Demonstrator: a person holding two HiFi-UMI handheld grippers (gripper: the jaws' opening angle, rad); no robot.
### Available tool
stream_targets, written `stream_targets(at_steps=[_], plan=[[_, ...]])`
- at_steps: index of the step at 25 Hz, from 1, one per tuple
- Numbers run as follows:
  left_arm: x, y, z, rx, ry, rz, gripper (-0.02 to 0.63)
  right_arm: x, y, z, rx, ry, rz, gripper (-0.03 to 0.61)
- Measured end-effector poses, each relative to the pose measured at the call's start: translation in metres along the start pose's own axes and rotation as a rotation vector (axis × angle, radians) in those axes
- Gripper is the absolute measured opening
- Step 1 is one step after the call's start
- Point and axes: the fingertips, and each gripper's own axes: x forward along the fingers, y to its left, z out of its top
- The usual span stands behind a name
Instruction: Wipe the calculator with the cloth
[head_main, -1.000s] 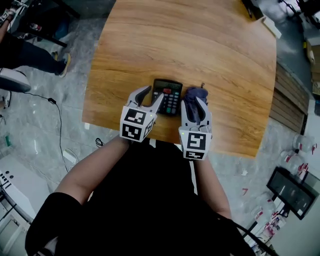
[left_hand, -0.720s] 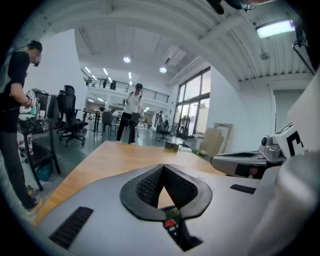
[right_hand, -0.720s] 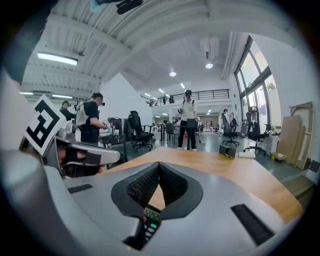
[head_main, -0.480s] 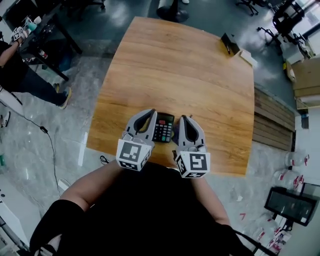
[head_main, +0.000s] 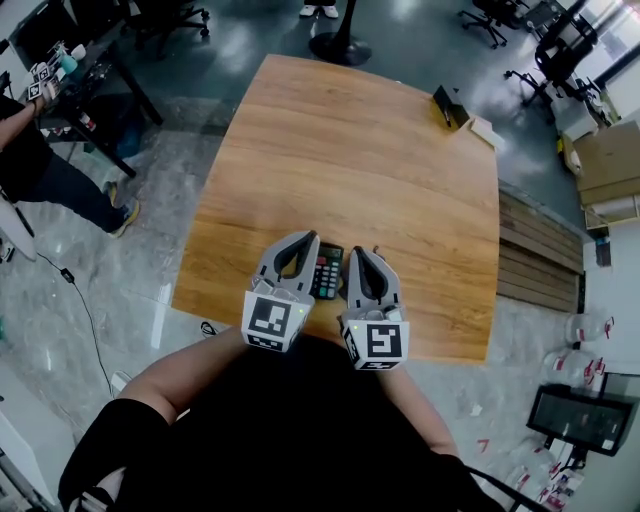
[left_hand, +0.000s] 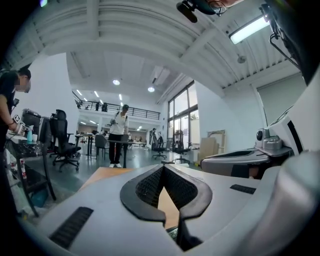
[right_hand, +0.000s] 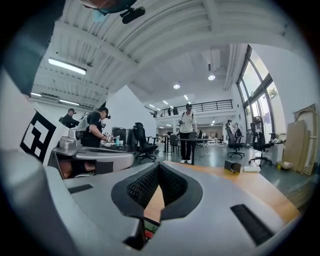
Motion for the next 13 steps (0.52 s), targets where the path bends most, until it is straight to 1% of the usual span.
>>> stream_targets(at_steps=[7,13], plan=[[-0.0014,0.0008,-0.0001,-0.003,0.009,0.009,0.006,0.0008,0.0046,0.0028,-0.001,-0.007,0.015,0.015],[-0.0011,-0.0005,-0.0020,-0.005,0.012,-0.005,0.006,0.0028,0.0061,0.0035,-0.006,-0.011,0.013,0.015]])
